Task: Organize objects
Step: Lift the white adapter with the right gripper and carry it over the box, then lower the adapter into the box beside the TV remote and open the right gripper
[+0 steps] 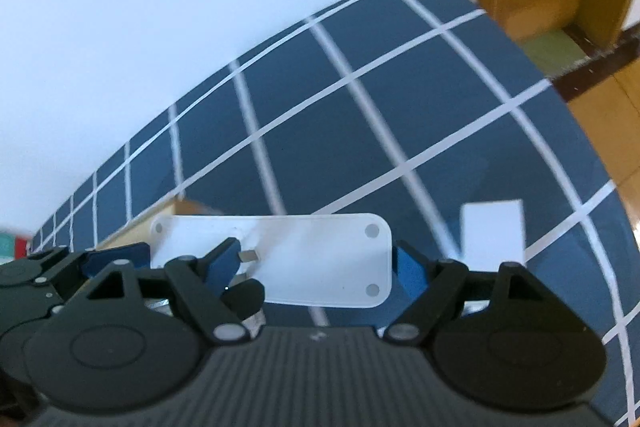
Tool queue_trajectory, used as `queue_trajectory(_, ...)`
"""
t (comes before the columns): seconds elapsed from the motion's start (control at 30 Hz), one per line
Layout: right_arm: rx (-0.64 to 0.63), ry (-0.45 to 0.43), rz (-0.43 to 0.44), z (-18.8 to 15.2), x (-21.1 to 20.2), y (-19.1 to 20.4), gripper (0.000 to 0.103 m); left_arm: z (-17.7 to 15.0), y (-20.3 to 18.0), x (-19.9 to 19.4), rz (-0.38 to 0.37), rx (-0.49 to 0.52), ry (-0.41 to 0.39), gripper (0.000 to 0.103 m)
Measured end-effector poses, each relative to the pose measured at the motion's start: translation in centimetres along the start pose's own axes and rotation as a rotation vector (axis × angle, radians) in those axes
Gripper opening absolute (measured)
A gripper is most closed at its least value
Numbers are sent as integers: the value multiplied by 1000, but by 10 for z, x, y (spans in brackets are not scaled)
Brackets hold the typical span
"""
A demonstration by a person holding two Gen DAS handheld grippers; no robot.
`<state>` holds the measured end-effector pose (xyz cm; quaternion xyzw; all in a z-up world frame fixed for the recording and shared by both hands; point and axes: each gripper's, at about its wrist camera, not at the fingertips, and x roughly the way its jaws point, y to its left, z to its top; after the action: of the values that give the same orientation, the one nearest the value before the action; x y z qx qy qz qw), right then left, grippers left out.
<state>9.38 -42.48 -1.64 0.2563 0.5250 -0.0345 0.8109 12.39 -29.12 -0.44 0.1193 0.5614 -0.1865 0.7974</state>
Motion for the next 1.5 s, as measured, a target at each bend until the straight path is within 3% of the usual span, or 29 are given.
queue_trajectory(0.43, -225, 83, 90, -65, 19, 126, 81, -92, 108, -48, 103, -246, -17, 94)
queue_trajectory(0.7, -318, 166, 129, -101, 51, 181, 81, -141, 158, -52, 145, -363, 20, 94)
queue_trajectory(1.0, -340, 244, 112, -125, 88, 194, 81, -170, 182, -25, 127, -416, 79, 94)
queue_trajectory(1.5, -308, 330, 52, -137, 141, 182, 81, -182, 199, 28, 64, -421, 171, 94)
